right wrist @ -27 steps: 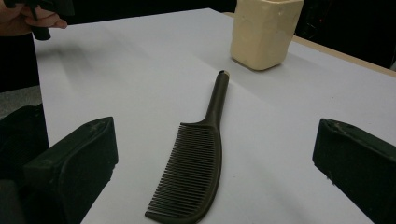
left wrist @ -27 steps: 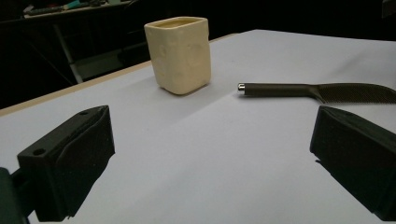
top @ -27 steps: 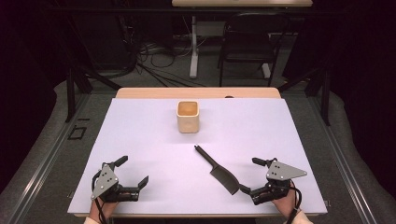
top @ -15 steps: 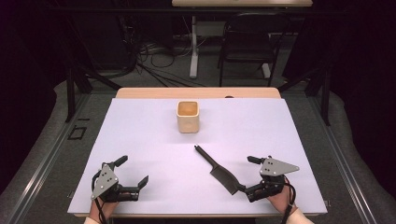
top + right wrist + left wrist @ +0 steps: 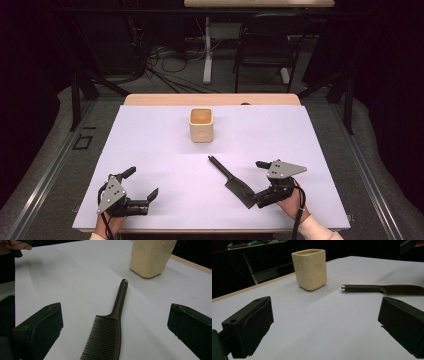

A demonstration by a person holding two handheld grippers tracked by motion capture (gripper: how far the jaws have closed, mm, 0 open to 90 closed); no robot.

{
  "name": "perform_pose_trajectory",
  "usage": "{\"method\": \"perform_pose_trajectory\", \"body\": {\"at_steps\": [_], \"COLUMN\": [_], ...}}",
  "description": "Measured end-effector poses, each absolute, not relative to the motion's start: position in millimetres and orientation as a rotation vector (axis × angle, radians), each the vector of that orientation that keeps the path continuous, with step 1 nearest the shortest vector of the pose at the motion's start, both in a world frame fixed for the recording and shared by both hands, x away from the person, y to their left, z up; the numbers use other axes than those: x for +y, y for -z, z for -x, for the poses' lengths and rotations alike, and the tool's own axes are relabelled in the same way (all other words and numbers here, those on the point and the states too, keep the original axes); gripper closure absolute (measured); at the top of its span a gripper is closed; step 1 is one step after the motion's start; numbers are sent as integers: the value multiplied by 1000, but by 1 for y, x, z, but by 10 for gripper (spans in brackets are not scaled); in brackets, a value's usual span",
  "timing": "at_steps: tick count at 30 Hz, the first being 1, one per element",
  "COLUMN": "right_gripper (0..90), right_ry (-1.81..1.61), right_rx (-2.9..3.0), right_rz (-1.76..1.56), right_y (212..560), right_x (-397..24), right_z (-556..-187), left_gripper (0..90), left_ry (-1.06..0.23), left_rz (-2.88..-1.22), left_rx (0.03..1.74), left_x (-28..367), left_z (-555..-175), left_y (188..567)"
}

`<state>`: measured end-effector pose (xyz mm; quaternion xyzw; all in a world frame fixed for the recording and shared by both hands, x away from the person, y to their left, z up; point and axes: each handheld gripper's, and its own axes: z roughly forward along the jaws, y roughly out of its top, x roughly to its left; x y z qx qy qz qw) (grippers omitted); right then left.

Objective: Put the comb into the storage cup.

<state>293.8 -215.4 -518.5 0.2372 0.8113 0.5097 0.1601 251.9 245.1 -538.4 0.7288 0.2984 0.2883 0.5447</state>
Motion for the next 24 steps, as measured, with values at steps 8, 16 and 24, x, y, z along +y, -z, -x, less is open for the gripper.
{"method": "perform_pose_trajectory", "body": {"at_steps": [8,16,24], "right_gripper": [0,0,0], "right_ry": [-1449,-1427,-1420], "right_rx": [2345,2388,2409], "right_rz": [-669,-654,-659], "right_y": [518,519,517], "right_x": [-207,-196,-187], "right_z": [-303,-309,-316], "left_gripper": [1,1,1], "left_ry": [-678,-676,-682], "left_rz": [-1729,-1734,-1734], "left_rx": [710,705,707], "left_x": [243,243,243], "left_z": [-255,-254,-254], "left_y": [539,539,539]}}
